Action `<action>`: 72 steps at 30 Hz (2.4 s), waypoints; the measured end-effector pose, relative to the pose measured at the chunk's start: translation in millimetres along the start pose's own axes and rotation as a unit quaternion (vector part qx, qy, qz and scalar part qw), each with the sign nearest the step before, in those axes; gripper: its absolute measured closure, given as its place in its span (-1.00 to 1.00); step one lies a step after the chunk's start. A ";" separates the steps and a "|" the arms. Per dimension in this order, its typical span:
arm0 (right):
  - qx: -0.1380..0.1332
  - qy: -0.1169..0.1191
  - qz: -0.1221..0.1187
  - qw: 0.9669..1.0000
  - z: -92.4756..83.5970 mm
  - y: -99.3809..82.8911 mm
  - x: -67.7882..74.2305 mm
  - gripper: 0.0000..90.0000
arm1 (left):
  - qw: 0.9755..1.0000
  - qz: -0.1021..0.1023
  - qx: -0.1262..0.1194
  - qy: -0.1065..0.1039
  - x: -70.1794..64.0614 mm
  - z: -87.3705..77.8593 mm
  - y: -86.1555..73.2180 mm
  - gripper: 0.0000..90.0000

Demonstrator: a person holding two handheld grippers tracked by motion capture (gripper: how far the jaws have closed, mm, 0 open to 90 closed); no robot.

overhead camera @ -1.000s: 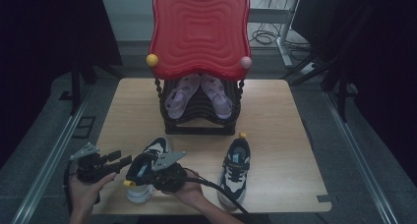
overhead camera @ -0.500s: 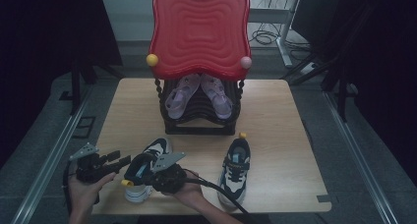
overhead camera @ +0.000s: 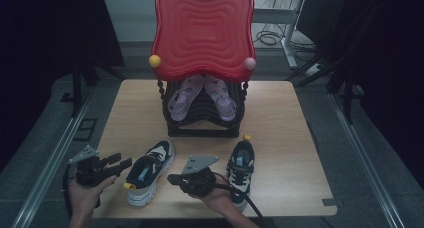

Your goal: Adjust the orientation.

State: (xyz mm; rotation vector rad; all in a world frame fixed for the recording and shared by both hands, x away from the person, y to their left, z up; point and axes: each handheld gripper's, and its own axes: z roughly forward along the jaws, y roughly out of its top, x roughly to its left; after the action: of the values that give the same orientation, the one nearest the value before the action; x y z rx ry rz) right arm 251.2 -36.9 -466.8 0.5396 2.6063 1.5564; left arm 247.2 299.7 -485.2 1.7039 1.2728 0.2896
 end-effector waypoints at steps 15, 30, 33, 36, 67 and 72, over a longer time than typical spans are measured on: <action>-0.011 -0.067 0.029 0.997 -58.1 -28.1 -25.8 0.94 | 1.000 -0.001 -0.003 0.010 1.9 -1.2 0.3 -0.09; -0.006 -0.107 0.051 0.993 -75.7 -47.0 -33.1 0.96 | 1.000 -0.005 -0.010 0.012 6.1 -6.5 0.1 -0.09; -0.005 -0.112 0.057 0.992 -80.9 -51.1 -34.6 0.96 | 1.000 -0.004 -0.009 0.012 5.0 -5.9 0.0 -0.09; -0.001 -0.113 0.060 0.992 -82.4 -54.8 -34.7 0.96 | 1.000 -0.004 -0.008 0.011 4.7 -5.2 0.0 -0.09; 0.068 -0.126 0.079 0.987 -91.7 -88.0 -38.8 0.98 | 1.000 -0.002 0.001 0.009 4.5 -1.9 -2.3 -0.10; 0.070 -0.122 0.079 0.987 -92.2 -88.3 -39.3 0.98 | 1.000 -0.001 0.003 0.009 4.4 -1.3 -2.6 -0.10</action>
State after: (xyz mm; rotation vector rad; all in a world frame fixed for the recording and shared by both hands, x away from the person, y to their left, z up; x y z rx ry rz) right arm 243.7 -165.3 -502.9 0.9078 2.5478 1.2546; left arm 246.7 304.1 -488.0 1.7089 1.2897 0.3017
